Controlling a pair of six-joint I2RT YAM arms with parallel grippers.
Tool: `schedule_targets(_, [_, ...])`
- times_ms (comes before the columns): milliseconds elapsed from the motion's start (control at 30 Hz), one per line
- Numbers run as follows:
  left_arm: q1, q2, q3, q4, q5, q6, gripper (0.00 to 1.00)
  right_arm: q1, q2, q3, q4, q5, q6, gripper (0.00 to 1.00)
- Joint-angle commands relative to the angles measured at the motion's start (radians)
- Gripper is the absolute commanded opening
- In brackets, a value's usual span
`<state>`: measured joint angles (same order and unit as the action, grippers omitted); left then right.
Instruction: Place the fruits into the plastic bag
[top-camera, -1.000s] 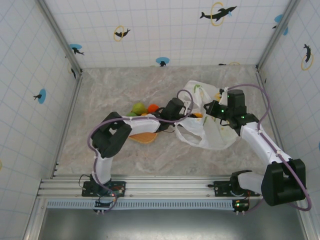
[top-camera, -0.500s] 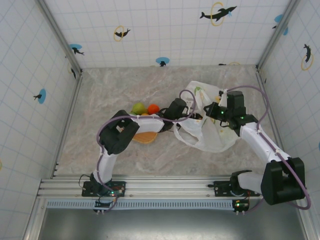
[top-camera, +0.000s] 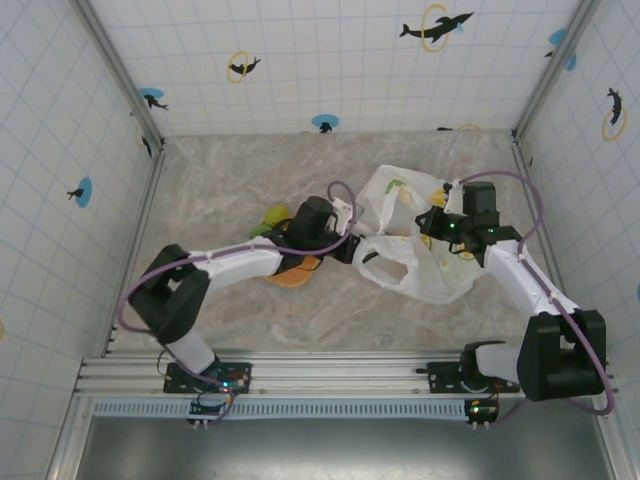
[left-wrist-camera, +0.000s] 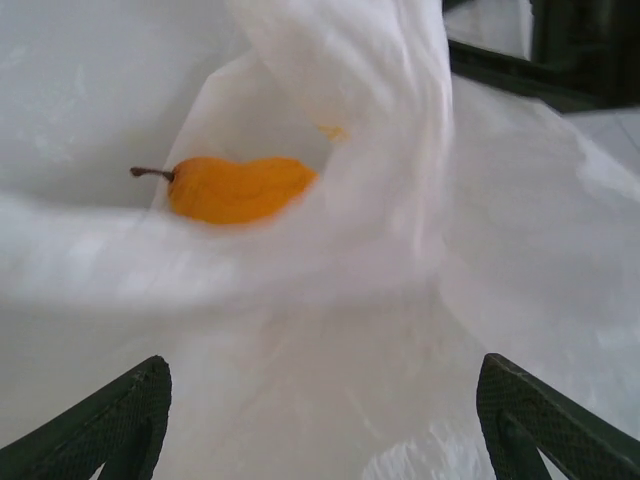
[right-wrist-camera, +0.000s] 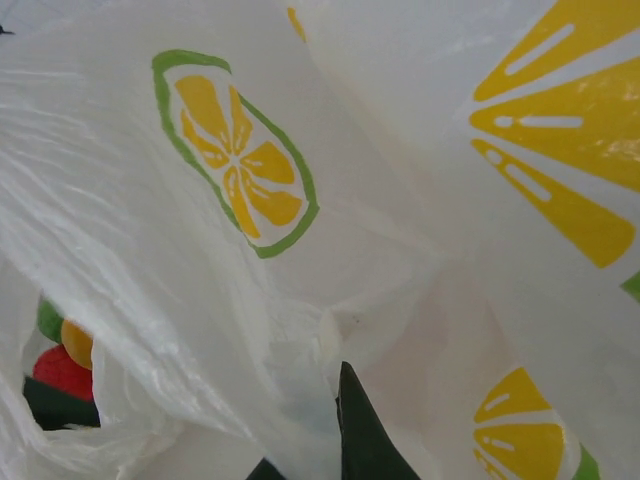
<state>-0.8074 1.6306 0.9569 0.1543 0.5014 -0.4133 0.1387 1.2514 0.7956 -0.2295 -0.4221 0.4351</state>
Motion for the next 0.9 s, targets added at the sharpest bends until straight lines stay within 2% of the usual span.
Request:
schedule_targets(0, [0.035, -0.102, -0.067, -0.158, 0.052, 0.120, 0.81, 0.013, 0.005, 0.037, -0.019, -0.004, -0.045, 0.00])
schedule_targets(133, [0.089, -0.223, -0.118, -0.267, 0.056, 0.180, 0.81, 0.019, 0.017, 0.036, -0.004, -0.003, -0.040, 0.00])
schedule_targets(400, [0.167, -0.413, -0.159, -0.401, 0.019, 0.212, 0.82, 0.029, 0.017, 0.029, 0.016, 0.000, -0.029, 0.00])
schedule_targets(500, [0.208, -0.487, -0.176, -0.457, -0.051, 0.222, 0.83, 0.033, 0.011, 0.030, 0.020, -0.004, -0.030, 0.00])
schedule_targets(767, [0.308, -0.597, -0.179, -0.628, -0.358, 0.173, 0.86, 0.051, -0.005, 0.041, 0.042, -0.027, -0.024, 0.00])
schedule_targets(867, [0.347, -0.604, -0.176, -0.667, -0.411, 0.162, 0.86, 0.053, 0.002, 0.048, 0.037, -0.038, -0.028, 0.00])
